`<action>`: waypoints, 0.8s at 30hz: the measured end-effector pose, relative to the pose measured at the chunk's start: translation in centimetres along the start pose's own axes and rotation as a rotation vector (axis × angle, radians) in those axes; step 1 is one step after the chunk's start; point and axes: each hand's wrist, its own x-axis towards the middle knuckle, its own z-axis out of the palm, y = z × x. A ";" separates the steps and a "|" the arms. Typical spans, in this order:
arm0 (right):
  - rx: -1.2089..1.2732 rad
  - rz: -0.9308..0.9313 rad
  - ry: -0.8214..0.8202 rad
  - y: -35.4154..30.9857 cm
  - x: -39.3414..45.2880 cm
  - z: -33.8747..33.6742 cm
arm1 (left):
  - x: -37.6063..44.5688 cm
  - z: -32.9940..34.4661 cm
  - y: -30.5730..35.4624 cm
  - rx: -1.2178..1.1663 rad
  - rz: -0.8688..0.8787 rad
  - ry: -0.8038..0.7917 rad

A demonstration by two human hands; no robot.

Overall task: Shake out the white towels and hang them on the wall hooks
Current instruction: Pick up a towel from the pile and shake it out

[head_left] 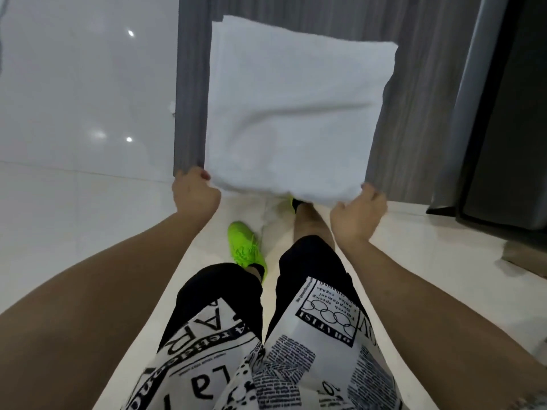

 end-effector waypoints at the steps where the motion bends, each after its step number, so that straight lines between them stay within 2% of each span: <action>1: -0.072 -0.169 0.028 -0.4 -0.8 1.0 | -0.3 0.7 0.0 0.042 0.135 0.047; 4: -0.186 -0.584 -0.068 -0.8 -2.5 4.2 | -0.6 2.6 0.1 0.177 0.658 0.087; 6: -0.127 -0.672 -0.097 -0.7 -2.9 6.0 | -0.3 4.1 -0.3 0.262 0.857 0.065; 8: 0.056 -0.521 -0.045 -0.9 -3.3 7.2 | -0.2 5.5 -0.8 0.233 0.848 -0.005; 10: 0.278 -0.275 -0.015 -1.7 -3.6 7.9 | -0.6 6.6 -1.3 0.159 0.688 -0.127; 12: 0.349 -0.196 -0.028 -2.4 -3.7 7.8 | -1.1 7.2 -1.7 0.144 0.567 -0.169; 13: 0.300 -0.232 -0.014 -2.5 -3.8 7.5 | -1.4 7.2 -1.6 0.141 0.586 -0.132; 15: 0.135 -0.359 0.033 -2.8 -3.4 6.8 | -1.7 6.9 -0.9 0.117 0.728 0.015; 17: -0.048 -0.451 0.013 -3.7 -2.1 6.1 | -1.1 6.3 0.9 0.121 0.848 0.136; 18: -0.141 -0.471 -0.037 -4.2 -1.2 5.9 | -0.5 5.9 1.9 0.178 0.857 0.135; 21: -0.324 -0.468 -0.177 -5.9 2.4 5.4 | 2.3 4.6 4.6 0.439 0.744 -0.008; 24: -0.358 -0.440 -0.227 -7.7 5.2 4.7 | 5.5 3.4 6.4 0.546 0.661 -0.101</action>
